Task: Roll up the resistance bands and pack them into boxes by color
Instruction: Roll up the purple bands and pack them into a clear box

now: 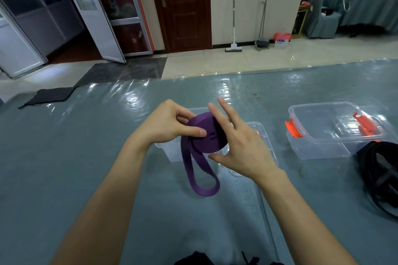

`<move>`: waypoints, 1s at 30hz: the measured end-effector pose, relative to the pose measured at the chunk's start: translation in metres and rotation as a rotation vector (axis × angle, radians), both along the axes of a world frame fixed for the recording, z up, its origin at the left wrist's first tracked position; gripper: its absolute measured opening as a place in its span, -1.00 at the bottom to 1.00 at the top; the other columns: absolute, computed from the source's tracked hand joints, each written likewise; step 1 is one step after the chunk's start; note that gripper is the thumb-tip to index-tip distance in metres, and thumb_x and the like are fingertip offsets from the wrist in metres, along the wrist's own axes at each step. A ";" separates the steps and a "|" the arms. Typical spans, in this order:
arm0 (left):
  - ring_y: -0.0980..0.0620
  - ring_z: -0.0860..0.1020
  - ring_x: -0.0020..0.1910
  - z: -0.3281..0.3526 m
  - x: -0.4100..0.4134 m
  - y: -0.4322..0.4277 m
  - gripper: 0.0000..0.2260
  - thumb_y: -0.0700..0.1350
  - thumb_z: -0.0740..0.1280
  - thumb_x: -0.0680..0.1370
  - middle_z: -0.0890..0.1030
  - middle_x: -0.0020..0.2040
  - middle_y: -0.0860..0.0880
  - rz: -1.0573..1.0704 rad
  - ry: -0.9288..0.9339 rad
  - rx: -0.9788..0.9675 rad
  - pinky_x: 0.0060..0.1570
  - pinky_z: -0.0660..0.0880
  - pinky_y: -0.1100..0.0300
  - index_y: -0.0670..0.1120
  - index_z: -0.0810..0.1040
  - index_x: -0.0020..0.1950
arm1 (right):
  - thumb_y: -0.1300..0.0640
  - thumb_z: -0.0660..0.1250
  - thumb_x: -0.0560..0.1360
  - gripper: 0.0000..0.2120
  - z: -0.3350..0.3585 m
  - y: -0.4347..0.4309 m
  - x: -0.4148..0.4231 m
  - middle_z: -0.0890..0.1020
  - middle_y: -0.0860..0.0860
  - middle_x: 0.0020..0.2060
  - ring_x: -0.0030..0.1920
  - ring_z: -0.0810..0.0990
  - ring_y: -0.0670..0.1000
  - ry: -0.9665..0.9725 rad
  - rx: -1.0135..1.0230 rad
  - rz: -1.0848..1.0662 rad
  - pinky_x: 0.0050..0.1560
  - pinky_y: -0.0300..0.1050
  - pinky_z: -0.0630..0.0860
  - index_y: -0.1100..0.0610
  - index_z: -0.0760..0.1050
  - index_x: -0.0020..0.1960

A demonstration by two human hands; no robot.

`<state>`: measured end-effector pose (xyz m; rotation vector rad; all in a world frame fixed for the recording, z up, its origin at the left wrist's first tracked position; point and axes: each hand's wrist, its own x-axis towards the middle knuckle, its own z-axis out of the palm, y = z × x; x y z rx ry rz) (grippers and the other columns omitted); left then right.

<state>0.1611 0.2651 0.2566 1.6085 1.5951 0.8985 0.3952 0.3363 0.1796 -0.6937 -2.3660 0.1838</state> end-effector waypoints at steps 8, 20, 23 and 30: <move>-0.08 0.80 -0.02 0.002 0.001 0.008 -0.67 0.10 0.73 0.36 0.81 -0.04 -0.05 -0.033 -0.051 -0.003 0.16 0.72 0.02 0.05 0.80 0.06 | -0.06 0.58 0.38 -0.15 -0.011 0.002 -0.008 0.46 0.05 0.50 0.29 0.61 0.14 0.226 0.083 0.015 0.14 0.06 0.65 0.09 0.38 0.59; -0.04 0.73 -0.06 -0.174 0.005 -0.034 -0.92 -0.29 0.53 0.60 0.75 -0.09 -0.08 0.360 -0.248 -0.125 -0.05 0.69 0.06 -0.16 0.70 0.06 | -0.32 0.57 0.36 -0.11 -0.012 0.016 0.012 0.48 -0.07 0.38 0.12 0.64 0.02 0.385 0.033 -0.295 -0.05 -0.04 0.66 0.03 0.39 0.55; -0.11 0.79 -0.02 -0.187 0.005 -0.045 -0.80 -0.25 0.59 0.56 0.77 -0.04 -0.15 0.440 -0.474 -0.211 -0.11 0.72 0.07 -0.25 0.68 0.13 | -0.28 0.58 0.35 -0.12 -0.018 0.016 0.016 0.49 -0.05 0.37 0.11 0.65 0.05 0.386 0.000 -0.326 -0.04 0.06 0.68 0.05 0.40 0.54; -0.21 0.77 0.02 -0.223 0.014 -0.068 -0.71 -0.31 0.58 0.52 0.73 0.03 -0.28 0.604 -0.856 -0.248 0.07 0.74 -0.04 -0.33 0.64 0.19 | -0.30 0.63 0.31 -0.06 -0.027 0.013 0.018 0.52 -0.03 0.36 0.15 0.64 0.05 0.409 -0.041 -0.410 -0.01 0.08 0.69 0.03 0.40 0.55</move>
